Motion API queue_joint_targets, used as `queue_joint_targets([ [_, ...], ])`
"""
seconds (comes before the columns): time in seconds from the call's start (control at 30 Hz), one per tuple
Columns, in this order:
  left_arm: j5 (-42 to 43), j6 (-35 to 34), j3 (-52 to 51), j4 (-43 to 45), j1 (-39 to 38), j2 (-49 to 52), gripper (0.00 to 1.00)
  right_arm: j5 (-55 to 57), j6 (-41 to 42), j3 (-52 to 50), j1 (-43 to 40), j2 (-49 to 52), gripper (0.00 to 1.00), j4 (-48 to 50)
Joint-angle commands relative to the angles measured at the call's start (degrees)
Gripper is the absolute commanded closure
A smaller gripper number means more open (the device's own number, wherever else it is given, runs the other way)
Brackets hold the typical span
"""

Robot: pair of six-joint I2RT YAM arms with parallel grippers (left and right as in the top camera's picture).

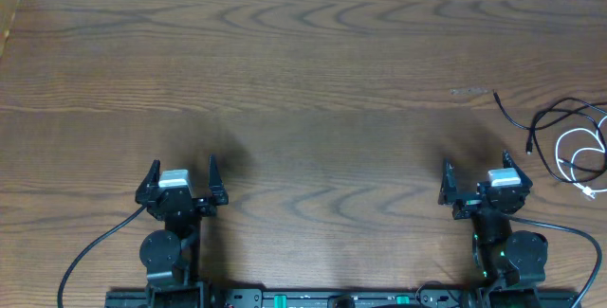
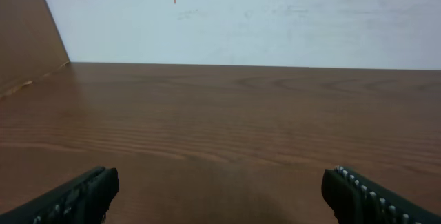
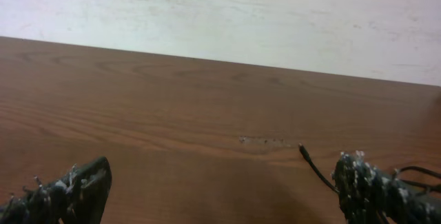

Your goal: Untangle cables

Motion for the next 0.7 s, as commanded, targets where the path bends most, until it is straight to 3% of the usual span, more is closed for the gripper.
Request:
queue_joint_targets([
  [0.0, 2.7, 1.2, -0.5, -2.6, 0.3, -0.5, 0.01, 0.0, 0.9, -0.1, -0.3, -0.4, 0.01, -0.2],
  [0.27, 11.4, 8.7, -0.5, -1.9, 0.2, -0.5, 0.01, 0.0, 0.9, -0.1, -0.3, -0.4, 0.01, -0.2],
  [0.67, 9.4, 8.4, -0.5, -2.1, -4.4, -0.5, 0.01, 0.0, 0.9, -0.1, -0.3, -0.4, 0.01, -0.2],
])
